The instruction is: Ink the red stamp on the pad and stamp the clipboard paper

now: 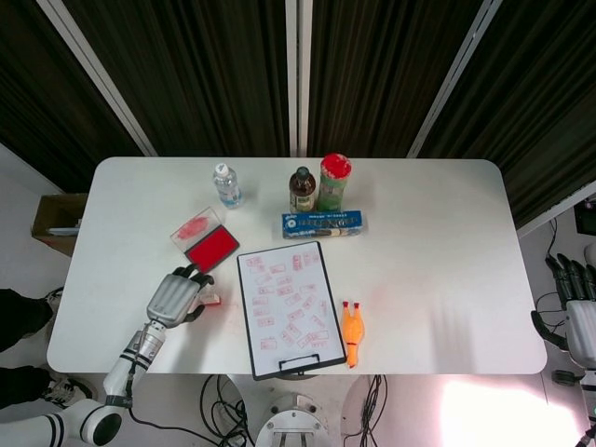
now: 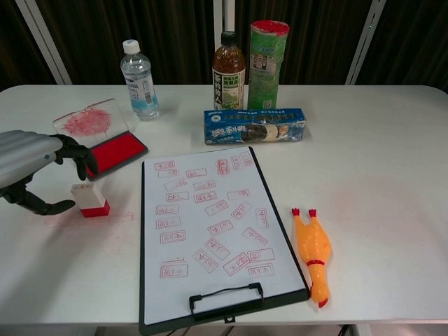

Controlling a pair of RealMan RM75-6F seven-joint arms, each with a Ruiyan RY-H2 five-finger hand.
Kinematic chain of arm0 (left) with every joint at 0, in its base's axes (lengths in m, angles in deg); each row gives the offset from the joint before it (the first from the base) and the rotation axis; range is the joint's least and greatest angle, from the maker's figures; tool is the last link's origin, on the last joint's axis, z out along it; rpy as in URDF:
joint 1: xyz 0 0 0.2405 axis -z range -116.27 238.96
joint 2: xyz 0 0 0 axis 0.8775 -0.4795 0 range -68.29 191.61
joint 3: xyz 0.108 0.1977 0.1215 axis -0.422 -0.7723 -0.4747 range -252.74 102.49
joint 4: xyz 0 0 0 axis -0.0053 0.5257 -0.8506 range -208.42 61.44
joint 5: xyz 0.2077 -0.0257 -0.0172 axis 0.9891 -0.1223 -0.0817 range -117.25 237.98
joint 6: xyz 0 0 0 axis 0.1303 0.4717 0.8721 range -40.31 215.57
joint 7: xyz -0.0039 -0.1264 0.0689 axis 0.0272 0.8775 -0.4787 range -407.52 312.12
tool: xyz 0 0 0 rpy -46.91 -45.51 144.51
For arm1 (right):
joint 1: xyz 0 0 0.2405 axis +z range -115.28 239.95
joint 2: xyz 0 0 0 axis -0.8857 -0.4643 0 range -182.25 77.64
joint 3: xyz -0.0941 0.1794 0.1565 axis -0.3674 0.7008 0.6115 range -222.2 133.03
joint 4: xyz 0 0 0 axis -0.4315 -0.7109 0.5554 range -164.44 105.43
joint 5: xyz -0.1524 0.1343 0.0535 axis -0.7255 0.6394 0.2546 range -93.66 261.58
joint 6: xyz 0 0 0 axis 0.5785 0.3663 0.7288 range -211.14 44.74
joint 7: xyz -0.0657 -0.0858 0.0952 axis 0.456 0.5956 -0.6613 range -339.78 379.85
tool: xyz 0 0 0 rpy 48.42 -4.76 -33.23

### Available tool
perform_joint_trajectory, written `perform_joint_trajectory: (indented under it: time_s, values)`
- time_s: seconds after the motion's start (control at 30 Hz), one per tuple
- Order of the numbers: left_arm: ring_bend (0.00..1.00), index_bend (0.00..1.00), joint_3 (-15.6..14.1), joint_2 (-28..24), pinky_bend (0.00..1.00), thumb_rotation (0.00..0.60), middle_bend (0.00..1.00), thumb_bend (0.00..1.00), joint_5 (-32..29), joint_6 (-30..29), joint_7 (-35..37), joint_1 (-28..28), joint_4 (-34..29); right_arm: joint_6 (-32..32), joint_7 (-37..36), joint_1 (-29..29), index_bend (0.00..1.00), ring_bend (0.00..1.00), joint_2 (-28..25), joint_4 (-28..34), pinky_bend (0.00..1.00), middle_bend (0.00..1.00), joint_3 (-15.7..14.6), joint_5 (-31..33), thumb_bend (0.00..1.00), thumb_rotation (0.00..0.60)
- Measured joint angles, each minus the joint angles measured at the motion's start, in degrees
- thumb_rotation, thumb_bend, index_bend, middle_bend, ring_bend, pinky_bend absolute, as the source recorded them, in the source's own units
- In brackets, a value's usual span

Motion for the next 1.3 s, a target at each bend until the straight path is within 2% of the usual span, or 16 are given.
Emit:
perform_joint_trajectory:
  time_s: [0.4, 0.73, 1.0, 1.3]
  values:
    - [0.18, 0.35, 0.04, 1.59, 0.31, 0.600, 0.41, 0.31, -1.51, 1.19, 2.21, 1.64, 2.32, -0.77, -0.15, 0.03, 0.00, 0.00, 0.30, -0.35, 0.00, 0.00, 0.08, 0.85, 0.26, 0.600]
    - [0.20, 0.40, -0.14, 1.89, 0.31, 0.600, 0.47, 0.32, -2.04, 0.64, 2.85, 2.12, 3.54, -1.53, -0.24, 0.19, 0.00, 0.00, 0.46, -0.63, 0.00, 0.00, 0.11, 1.26, 0.27, 0.600]
    - [0.21, 0.44, -1.01, 2.16, 0.31, 0.600, 0.51, 0.32, -0.41, -0.43, 3.38, 2.32, 4.22, -1.57, -0.14, 0.23, 0.00, 0.00, 0.73, -0.65, 0.00, 0.00, 0.17, 1.35, 0.27, 0.600]
    - [0.21, 0.48, -2.28, 2.93, 0.31, 0.600, 0.48, 0.32, 2.81, -1.59, 5.16, 2.99, 6.62, -1.54, -0.30, 0.07, 0.00, 0.00, 0.65, -0.69, 0.00, 0.00, 0.21, 1.57, 0.28, 0.600]
